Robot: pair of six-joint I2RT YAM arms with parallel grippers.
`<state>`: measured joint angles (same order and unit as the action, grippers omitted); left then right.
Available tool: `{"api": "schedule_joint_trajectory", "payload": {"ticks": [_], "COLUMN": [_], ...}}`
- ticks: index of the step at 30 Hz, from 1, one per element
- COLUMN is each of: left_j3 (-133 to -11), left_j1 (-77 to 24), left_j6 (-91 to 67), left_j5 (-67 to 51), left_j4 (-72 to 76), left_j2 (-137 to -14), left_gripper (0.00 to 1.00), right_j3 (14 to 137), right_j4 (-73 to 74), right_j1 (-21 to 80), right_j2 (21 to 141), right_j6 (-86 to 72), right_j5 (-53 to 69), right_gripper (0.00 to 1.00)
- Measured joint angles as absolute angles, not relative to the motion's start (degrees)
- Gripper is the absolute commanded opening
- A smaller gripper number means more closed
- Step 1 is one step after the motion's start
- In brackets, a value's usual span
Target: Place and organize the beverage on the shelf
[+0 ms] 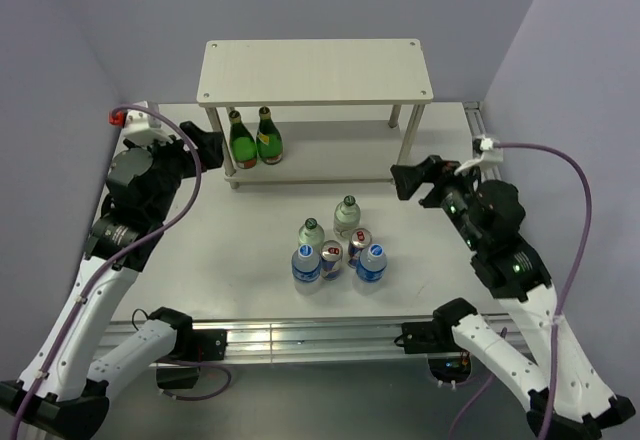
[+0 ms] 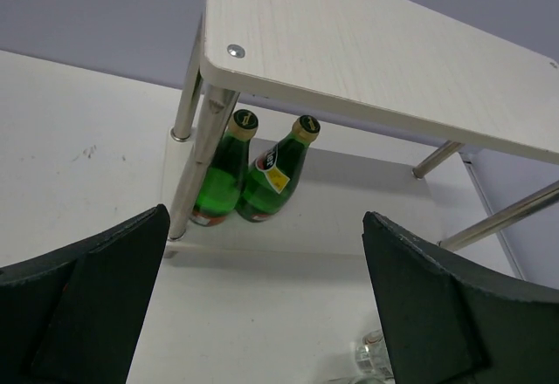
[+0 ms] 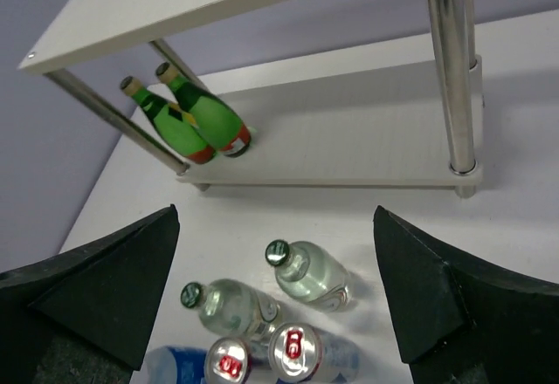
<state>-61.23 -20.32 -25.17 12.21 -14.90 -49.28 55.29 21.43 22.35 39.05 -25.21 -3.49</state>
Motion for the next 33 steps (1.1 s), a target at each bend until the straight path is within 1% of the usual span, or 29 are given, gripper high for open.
{"api": "schedule_joint_trajectory", "payload": {"ticks": [3, 6, 8, 11, 14, 18, 22, 24, 27, 33], "left_j3": [-61.56, -62.65, -62.83, -62.83, -62.74, -62.41, -62.30, -62.30, -61.93, -61.89], "left_j1": [-20.91, -21.69, -22.33, -25.80, -34.02, -50.92, -68.12, -75.18, -81.45, -88.68], "left_j6": [-24.71, -24.71, -24.73, -25.02, -25.78, -29.17, -37.19, -41.67, -46.65, -56.60], "left_j5": [13.26, 14.11, 14.52, 16.67, 22.17, 33.10, 45.84, 49.74, 53.60, 59.79], "left_j4": [-16.32, -18.57, -19.29, -20.99, -21.89, -24.62, -30.44, -34.00, -37.74, -44.64], "left_j2": [-49.91, -51.90, -52.80, -53.04, -52.82, -52.21, -54.19, -56.27, -58.13, -57.71], "left_gripper": [0.99, 0.99, 0.99, 0.99, 0.99, 0.99, 0.99, 0.99, 0.99, 0.99], "right_j3": [53.10, 52.88, 52.95, 53.39, 54.50, 56.64, 59.57, 59.79, 59.72, 59.00], "right_j4": [23.35, 27.86, 30.96, 37.21, 44.27, 53.17, 63.51, 68.10, 72.07, 75.11], "right_j1": [25.58, 31.66, 36.07, 42.83, 51.79, 64.97, 76.27, 83.02, 89.91, 95.02], "right_j2": [32.80, 27.38, 26.30, 28.47, 32.64, 36.23, 41.21, 43.64, 46.11, 48.99], "right_j6": [-25.10, -26.35, -27.49, -29.74, -33.95, -40.99, -54.26, -62.02, -69.69, -78.98], "right_j5": [-5.78, -13.82, -19.29, -28.27, -38.24, -47.40, -55.29, -58.06, -59.59, -60.23], "right_gripper": [0.98, 0.97, 0.95, 0.94, 0.96, 0.98, 1.00, 1.00, 1.00, 1.00]}}
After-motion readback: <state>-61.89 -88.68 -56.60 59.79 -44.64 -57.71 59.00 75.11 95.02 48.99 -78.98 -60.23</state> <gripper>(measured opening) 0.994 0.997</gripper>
